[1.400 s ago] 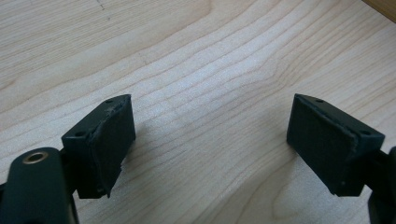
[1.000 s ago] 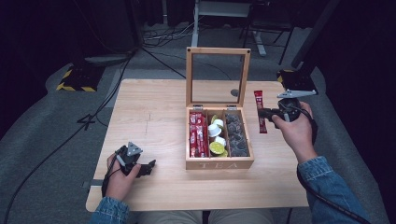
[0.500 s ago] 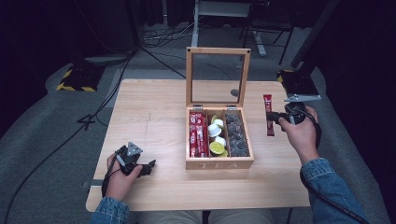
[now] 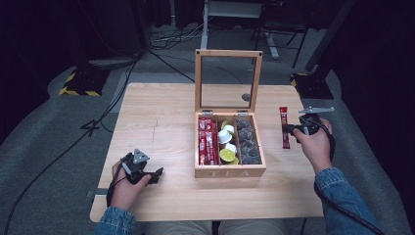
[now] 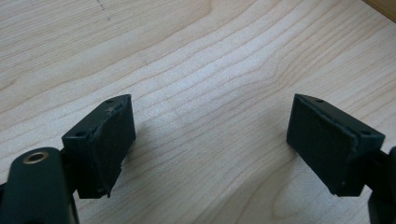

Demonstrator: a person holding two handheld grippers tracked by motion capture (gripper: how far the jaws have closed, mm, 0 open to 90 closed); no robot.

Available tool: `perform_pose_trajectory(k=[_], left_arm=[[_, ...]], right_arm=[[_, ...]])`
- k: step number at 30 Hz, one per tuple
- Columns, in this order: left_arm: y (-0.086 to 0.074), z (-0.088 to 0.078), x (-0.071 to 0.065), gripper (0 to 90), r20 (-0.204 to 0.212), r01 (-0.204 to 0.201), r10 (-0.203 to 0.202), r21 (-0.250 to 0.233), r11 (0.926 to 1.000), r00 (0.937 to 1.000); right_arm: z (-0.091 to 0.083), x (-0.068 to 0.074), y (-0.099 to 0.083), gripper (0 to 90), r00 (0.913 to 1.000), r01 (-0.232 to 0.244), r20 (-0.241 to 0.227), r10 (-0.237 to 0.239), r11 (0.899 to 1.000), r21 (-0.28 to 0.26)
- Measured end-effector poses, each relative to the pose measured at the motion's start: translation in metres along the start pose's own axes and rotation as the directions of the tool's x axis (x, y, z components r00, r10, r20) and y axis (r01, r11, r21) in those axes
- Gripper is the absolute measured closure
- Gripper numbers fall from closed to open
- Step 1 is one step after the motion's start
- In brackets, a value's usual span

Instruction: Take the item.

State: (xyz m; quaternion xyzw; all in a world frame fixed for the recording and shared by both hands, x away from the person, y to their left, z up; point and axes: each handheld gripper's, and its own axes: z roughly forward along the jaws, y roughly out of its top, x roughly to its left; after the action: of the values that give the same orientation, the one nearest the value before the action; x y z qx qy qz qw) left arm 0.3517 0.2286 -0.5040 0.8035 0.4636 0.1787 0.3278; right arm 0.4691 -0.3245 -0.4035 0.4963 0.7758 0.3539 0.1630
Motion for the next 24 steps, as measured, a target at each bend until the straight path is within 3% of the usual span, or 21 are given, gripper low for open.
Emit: perform_pose_trajectory(k=[14,20,24], left_arm=[[0.0,0.0,0.0,15.7,0.0,0.002,-0.002,0.0,1.0,1.0],[0.0,0.0,0.0,15.7,0.0,0.001,-0.001,0.0,1.0,1.0],[0.0,0.0,0.0,15.7,0.001,0.001,-0.001,-0.001,1.0,1.0]], right_arm=[[0.012,-0.01,-0.019,81.7,0.9987,-0.05,0.012,0.049,0.994,0.099],[0.019,-0.012,-0.026,80.7,0.9901,-0.139,0.002,0.14,0.979,0.147],[0.023,-0.014,-0.031,80.8,0.9855,-0.168,0.005,0.169,0.972,0.167]])
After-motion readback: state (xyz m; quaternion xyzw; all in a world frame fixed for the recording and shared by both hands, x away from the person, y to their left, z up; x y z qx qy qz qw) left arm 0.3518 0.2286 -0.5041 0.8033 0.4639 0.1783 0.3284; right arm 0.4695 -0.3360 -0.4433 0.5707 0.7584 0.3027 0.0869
